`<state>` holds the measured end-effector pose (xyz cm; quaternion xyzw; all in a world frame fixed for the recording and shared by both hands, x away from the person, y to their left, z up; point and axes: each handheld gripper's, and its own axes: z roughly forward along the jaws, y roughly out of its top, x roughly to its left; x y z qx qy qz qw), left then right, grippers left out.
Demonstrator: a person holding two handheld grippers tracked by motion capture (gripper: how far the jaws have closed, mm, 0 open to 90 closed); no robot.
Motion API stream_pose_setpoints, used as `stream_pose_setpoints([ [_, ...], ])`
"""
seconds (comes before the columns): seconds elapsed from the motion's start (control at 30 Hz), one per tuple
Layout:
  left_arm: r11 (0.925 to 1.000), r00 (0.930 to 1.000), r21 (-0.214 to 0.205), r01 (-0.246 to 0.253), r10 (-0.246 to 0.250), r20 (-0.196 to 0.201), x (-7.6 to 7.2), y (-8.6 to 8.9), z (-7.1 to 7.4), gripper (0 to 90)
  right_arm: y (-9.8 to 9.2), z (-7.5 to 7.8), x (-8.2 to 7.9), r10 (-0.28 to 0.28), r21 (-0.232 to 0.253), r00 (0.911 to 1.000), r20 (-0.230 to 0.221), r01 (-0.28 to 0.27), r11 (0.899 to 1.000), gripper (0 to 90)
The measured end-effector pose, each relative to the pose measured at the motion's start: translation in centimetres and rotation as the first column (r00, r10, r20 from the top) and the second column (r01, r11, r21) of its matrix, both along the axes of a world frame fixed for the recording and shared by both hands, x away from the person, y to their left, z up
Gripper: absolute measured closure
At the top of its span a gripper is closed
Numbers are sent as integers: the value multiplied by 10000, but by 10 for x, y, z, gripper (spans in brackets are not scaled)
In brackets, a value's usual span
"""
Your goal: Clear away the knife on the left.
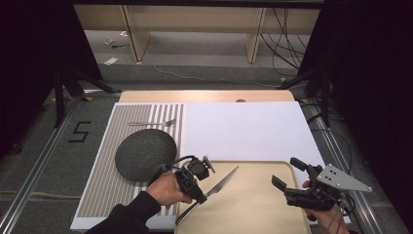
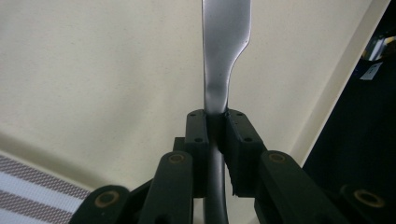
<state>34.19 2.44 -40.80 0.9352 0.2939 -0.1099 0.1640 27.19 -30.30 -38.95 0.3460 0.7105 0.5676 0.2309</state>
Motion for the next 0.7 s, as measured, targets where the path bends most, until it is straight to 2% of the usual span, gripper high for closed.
stream_pose_setpoints([
  [0.2,9999,9991,-26,-99,98,-402,4,-8,-11,801,0,0,0,5,9,10000,12,-5,10000,145],
  [0.4,9994,9947,14,-360,360,-964,10,-11,-31,801,0,0,0,22,14,10000,20,-22,10000,145],
  [0.57,9975,9901,175,-682,698,-1214,14,-9,-43,800,0,0,0,30,10,10000,1,-30,10000,145],
  [0.7,9957,9888,318,-867,899,-1195,15,-7,-46,799,0,0,0,40,14,10000,3,-40,10000,145],
])
